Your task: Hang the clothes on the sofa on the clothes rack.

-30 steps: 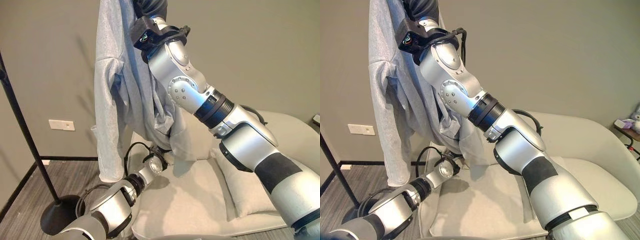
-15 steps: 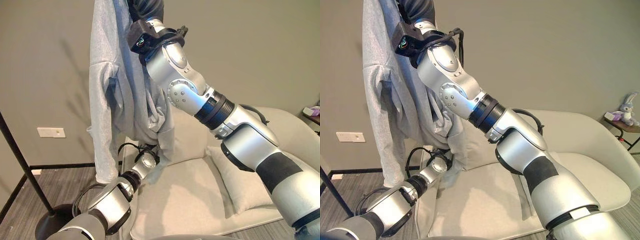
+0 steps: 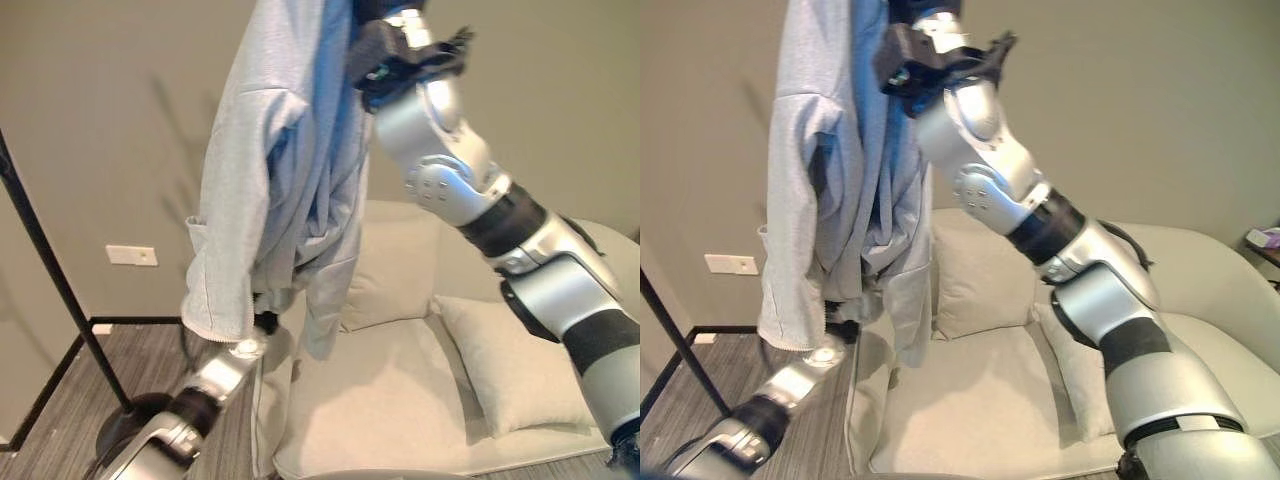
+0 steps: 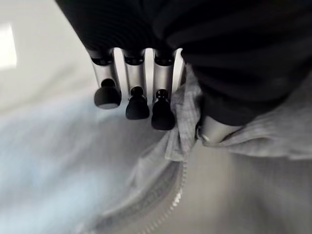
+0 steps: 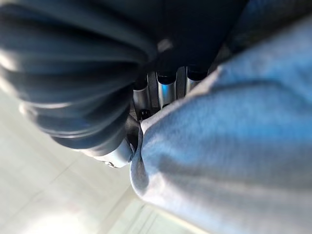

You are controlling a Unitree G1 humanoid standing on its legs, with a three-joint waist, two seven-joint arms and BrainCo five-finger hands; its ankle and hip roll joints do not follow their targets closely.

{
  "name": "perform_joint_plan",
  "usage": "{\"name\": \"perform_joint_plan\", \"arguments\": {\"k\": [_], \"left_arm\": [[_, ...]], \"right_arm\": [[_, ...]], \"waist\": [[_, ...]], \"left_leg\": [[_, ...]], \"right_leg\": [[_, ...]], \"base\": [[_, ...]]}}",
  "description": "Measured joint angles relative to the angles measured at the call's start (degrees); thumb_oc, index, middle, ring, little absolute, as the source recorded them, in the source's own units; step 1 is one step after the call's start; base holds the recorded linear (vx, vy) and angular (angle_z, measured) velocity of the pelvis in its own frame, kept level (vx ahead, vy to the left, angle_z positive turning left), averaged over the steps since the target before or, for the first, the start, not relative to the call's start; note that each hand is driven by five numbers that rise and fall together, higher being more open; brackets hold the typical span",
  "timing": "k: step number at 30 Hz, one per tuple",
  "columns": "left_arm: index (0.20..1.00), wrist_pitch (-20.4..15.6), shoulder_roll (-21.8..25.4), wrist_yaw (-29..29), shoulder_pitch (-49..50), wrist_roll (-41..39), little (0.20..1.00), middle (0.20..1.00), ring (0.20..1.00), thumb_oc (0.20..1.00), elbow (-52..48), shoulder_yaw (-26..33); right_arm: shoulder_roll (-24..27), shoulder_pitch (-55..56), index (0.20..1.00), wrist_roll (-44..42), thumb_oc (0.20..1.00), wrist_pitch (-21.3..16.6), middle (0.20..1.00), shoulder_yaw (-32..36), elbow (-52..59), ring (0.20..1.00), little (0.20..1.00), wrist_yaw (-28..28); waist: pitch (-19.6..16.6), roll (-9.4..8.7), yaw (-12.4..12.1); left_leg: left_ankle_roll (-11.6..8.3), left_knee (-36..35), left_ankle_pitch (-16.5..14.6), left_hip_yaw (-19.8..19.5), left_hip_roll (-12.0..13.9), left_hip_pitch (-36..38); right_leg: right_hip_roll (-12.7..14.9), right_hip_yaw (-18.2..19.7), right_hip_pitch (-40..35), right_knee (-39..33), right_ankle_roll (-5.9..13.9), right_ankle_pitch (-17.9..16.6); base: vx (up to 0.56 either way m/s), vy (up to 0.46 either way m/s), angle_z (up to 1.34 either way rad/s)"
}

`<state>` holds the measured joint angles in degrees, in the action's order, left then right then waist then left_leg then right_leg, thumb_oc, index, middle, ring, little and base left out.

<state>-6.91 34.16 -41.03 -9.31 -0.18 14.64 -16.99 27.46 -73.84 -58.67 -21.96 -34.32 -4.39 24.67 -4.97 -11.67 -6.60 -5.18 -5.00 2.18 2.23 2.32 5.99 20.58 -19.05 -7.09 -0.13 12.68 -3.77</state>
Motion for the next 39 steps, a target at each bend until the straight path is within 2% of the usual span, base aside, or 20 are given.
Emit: {"name": "perform_joint_plan", "arguments": {"k": [2,5,7,8,10,11,12,14,18,20,22,24,29,32,33,34,35,36,37,39], "left_arm": [[0.200,0.1,2.5,-1.6,3.2,6.8,0.200,0.200,0.200,0.200,-5.7,10.5],[0.200,0.8,5.1,-3.0,5.3,12.9,0.200,0.200,0.200,0.200,-10.1,18.1],[0.200,2.1,8.0,-4.1,7.0,17.9,0.200,0.200,0.200,0.200,-14.4,24.6],[0.200,2.6,8.5,-4.8,7.5,20.7,0.200,0.200,0.200,0.200,-17.0,27.7],[0.200,3.1,10.3,-5.7,7.9,22.2,0.200,0.200,0.200,0.200,-18.2,29.3],[0.200,3.3,10.5,-6.0,7.9,22.9,0.200,0.200,0.200,0.200,-18.1,29.5],[0.200,3.5,10.3,-6.2,8.2,23.4,0.200,0.200,0.200,0.200,-18.1,29.3],[0.200,3.4,11.3,-6.3,8.6,25.1,0.200,0.200,0.200,0.200,-18.3,29.6],[0.200,4.0,15.2,-6.3,10.7,28.9,0.200,0.200,0.200,0.200,-18.9,33.4],[0.200,4.1,16.7,-6.4,17.2,30.6,0.200,0.200,0.200,0.200,-21.9,42.5],[0.200,4.4,18.6,-6.6,21.6,30.6,0.200,0.200,0.200,0.200,-22.8,47.5],[0.200,4.7,19.3,-7.7,24.4,31.1,0.200,0.200,0.200,0.200,-23.5,51.2],[0.200,4.7,17.9,-9.0,19.7,32.9,0.200,0.200,0.200,0.200,-25.2,48.2],[0.200,4.0,17.0,-9.4,17.2,32.9,0.200,0.200,0.200,0.200,-26.1,45.2],[0.200,3.3,15.1,-9.6,15.0,32.9,0.200,0.200,0.200,0.200,-26.5,42.9],[0.200,2.7,14.4,-10.0,14.0,32.9,0.200,0.200,0.200,0.200,-26.9,42.3],[0.200,2.3,14.2,-10.4,13.4,32.9,0.200,0.200,0.200,0.200,-27.6,41.7],[0.200,1.8,14.1,-10.6,13.4,32.9,0.200,0.200,0.200,0.200,-28.2,41.4],[0.200,0.7,13.8,-10.9,13.0,32.9,0.200,0.200,0.200,0.200,-28.3,40.1],[0.200,0.1,13.4,-11.4,8.7,32.7,0.200,0.200,0.200,0.200,-26.6,34.1]], "right_arm": [[4.5,4.3,0.200,3.4,0.200,-0.3,0.200,1.4,6.1,0.200,0.200,-0.9],[5.8,7.1,0.200,5.9,0.200,-0.2,0.200,1.4,10.7,0.200,0.200,-3.4],[8.2,9.8,0.200,7.0,0.200,-0.2,0.200,2.0,14.7,0.200,0.200,-6.0],[10.1,11.3,0.200,7.0,0.200,-0.1,0.200,2.2,17.6,0.200,0.200,-7.1],[13.8,10.8,0.200,7.0,0.200,0.2,0.200,1.7,19.0,0.200,0.200,-9.0],[15.3,10.8,0.200,7.0,0.200,0.2,0.200,1.4,19.1,0.200,0.200,-9.3],[16.6,10.6,0.200,7.0,0.200,0.1,0.200,1.4,18.9,0.200,0.200,-9.8],[20.8,10.1,0.200,6.9,0.200,-0.3,0.200,1.6,17.6,0.200,0.200,-10.6],[22.5,8.1,0.200,6.2,0.200,-1.0,0.200,1.3,16.2,0.200,0.200,-10.8],[21.8,8.5,0.200,6.2,0.200,-1.1,0.200,1.3,18.5,0.200,0.200,-11.7],[22.0,10.9,0.200,6.1,0.200,-1.1,0.200,2.9,20.4,0.200,0.200,-12.7],[22.6,14.8,0.200,6.1,0.200,-1.5,0.200,3.9,22.9,0.200,0.200,-13.8],[24.2,19.2,0.200,6.9,0.200,-1.4,0.200,4.7,24.2,0.200,0.200,-14.6],[26.7,20.1,0.200,7.6,0.200,-1.0,0.200,5.7,24.2,0.200,0.200,-14.7],[29.2,20.9,0.200,8.1,0.200,-1.1,0.200,5.6,24.4,0.200,0.200,-14.6],[29.1,22.3,0.200,8.2,0.200,-1.3,0.200,6.1,25.0,0.200,0.200,-14.4],[28.3,23.9,0.200,8.4,0.200,-1.3,0.200,6.6,25.5,0.200,0.200,-14.2],[27.5,24.5,0.200,8.8,0.200,-1.2,0.200,6.7,25.4,0.200,0.200,-14.1],[27.5,25.5,0.200,9.2,0.200,-1.2,0.200,7.4,25.2,0.200,0.200,-13.9],[28.0,28.8,0.200,9.2,0.200,-2.4,0.200,9.0,24.5,0.200,0.200,-12.8]], "waist": [[1.8,-0.18,-1.4],[3.0,-0.64,-2.0],[4.7,0.10,-2.2],[5.6,1.19,-2.9],[6.1,1.52,-3.0],[6.1,1.42,-2.9],[6.1,1.45,-3.0],[7.2,2.51,-3.3],[8.1,3.39,-3.5],[8.0,3.83,-5.3],[7.6,4.39,-7.7],[7.1,5.09,-8.5],[5.8,7.29,-9.8],[5.6,8.41,-10.0],[5.7,9.79,-9.0],[5.9,8.27,-7.6],[5.8,6.71,-6.7],[6.0,5.76,-6.1],[5.9,5.27,-4.2],[4.9,7.37,-1.0]], "left_leg": [[0.11,0.0,0.0,-0.2,-0.2,0.0],[0.17,0.0,0.0,0.1,-0.3,0.0],[0.52,0.0,-0.1,0.4,0.4,0.1],[1.70,0.1,0.4,0.7,2.1,0.1],[1.69,0.6,0.6,1.3,3.7,-0.6],[1.08,0.9,0.9,1.2,3.4,-0.9],[0.77,1.3,1.1,1.4,2.7,-0.7],[0.77,2.5,0.4,1.0,2.8,-1.3],[0.40,3.1,0.6,1.1,3.0,-1.7],[0.13,3.1,0.5,1.4,3.6,-1.4],[-0.14,3.1,0.6,1.2,3.7,-1.9],[-0.14,3.1,0.6,0.2,3.3,-3.0],[-0.33,4.4,2.2,-4.3,1.7,-7.7],[-0.29,3.9,4.0,-5.1,1.8,-9.3],[-1.40,1.9,3.4,-5.1,2.6,-10.0],[-1.63,2.3,1.4,-0.3,3.5,-10.3],[-0.25,4.3,1.2,2.4,4.4,-11.1],[0.09,5.6,0.9,4.2,5.8,-10.7],[-0.94,7.8,0.6,4.1,10.1,-9.6],[-1.97,11.0,0.6,6.4,17.0,-9.7]], "right_leg": [[0.2,-0.4,-0.3,0.0,0.03,0.0],[0.3,-0.4,0.6,0.5,0.16,-0.1],[0.2,-0.4,2.8,5.7,-0.10,-0.3],[-3.0,5.3,6.3,12.6,1.33,4.4],[-8.3,6.6,11.0,23.8,0.94,14.2],[-10.6,5.7,11.1,24.1,-3.88,14.9],[-10.9,5.4,10.1,22.2,-6.70,15.5],[-11.2,5.8,9.4,21.5,-6.38,15.7],[-11.2,5.7,9.6,21.2,-6.24,16.2],[-12.2,5.7,8.4,18.1,-7.08,15.0],[-12.6,5.8,8.0,15.9,-6.60,14.1],[-12.7,5.8,7.6,13.9,-6.53,13.2],[-12.2,4.0,7.5,12.7,-6.09,12.9],[-12.4,2.4,7.9,11.9,-6.64,11.8],[-12.0,0.6,7.1,10.6,-7.94,10.3],[-10.7,-1.3,6.9,8.4,-8.39,8.6],[-9.6,-1.9,6.5,7.0,-9.15,8.1],[-8.8,-1.8,6.5,6.5,-9.63,8.3],[-8.1,-2.2,6.0,5.8,-9.25,7.4],[-7.9,-5.5,4.2,6.7,-7.93,7.6]], "base": [[-0.10,0.057,0.11],[-0.14,0.102,-0.06],[-0.15,0.120,-0.18],[-0.10,0.085,-0.16],[-0.10,0.079,-0.09],[-0.09,0.044,-0.07],[-0.08,0.001,0.05],[-0.07,-0.015,-0.05],[-0.01,-0.062,-0.03],[-0.05,-0.046,-0.06],[-0.12,-0.020,0.05],[-0.09,0.025,0.25],[-0.22,0.077,0.54],[-0.20,0.194,0.47],[-0.13,0.203,0.56],[-0.09,0.238,0.66],[-0.04,0.204,0.38],[-0.03,0.472,0.26],[-0.02,0.536,0.28],[-0.01,0.440,0.72]]}}
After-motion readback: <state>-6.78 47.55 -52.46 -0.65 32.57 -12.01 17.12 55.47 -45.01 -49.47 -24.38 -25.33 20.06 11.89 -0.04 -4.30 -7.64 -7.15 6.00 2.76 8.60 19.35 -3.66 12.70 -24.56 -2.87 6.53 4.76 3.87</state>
